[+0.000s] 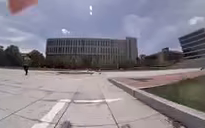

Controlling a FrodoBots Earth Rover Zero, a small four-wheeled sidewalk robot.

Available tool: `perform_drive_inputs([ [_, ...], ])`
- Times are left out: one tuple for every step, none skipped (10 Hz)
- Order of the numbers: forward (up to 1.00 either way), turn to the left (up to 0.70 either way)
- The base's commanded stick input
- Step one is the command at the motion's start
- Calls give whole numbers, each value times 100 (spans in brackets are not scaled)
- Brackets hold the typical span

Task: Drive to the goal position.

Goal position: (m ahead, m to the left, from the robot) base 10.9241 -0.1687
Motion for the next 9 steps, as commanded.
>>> perform_drive_inputs([
  [70,0],
  [70,0],
  [70,0],
  [70,0],
  [70,0],
  [70,0],
  [70,0],
  [70,3],
  [70,15],
])
